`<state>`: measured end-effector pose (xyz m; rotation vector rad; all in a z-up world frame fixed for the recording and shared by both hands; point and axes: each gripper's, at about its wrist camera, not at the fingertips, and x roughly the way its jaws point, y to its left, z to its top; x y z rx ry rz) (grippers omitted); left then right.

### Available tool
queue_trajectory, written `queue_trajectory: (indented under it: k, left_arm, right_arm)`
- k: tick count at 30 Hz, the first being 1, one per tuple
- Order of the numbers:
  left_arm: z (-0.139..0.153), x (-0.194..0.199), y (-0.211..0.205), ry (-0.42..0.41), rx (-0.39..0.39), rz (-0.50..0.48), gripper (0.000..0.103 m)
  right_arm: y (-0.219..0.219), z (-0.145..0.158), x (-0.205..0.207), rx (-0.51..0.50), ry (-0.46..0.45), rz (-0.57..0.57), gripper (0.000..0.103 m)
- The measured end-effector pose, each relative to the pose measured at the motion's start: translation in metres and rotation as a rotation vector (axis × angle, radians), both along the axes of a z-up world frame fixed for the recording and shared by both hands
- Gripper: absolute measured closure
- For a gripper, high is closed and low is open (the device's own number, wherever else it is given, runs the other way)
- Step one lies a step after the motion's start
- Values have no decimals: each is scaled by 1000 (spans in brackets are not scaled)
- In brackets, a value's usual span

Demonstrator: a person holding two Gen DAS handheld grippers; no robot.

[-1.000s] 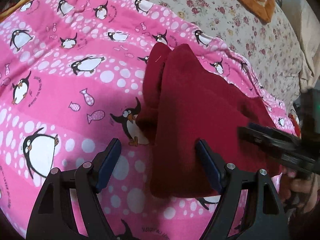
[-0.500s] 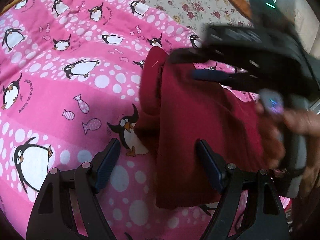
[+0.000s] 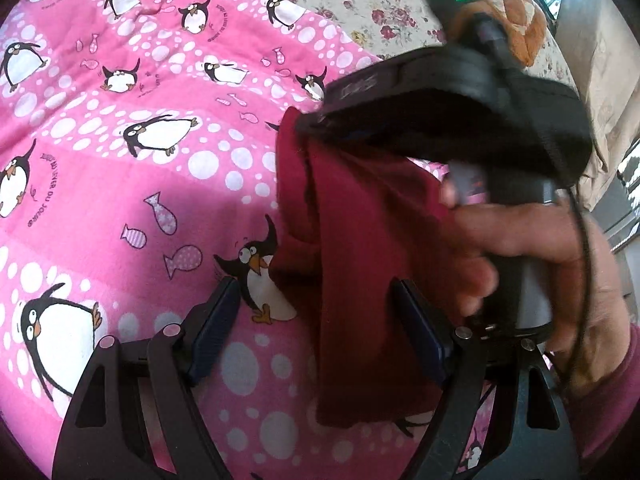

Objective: Fold small clothes

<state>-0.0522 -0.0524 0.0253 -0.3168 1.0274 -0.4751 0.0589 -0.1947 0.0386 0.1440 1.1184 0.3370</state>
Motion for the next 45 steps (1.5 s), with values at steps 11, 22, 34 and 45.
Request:
queue_trajectory:
  k: [11,22,34,45]
  left_arm:
    - [0,1,1,5,-12,4,23]
    - [0,-3,-2,-15,12,-2,22]
    - [-1,-3,-6,-36,31,-7,22]
    - [-1,-4,-8,-52,51,-11,20]
  right_arm:
    - [-56,27,-30,79,-63,-83,54]
    - [-47,-25,-1,-86,-10,-94,59]
    - [-136,25,-65,-93,-94,-197,58]
    - [-275,-24,-91,-167,29,-537,58]
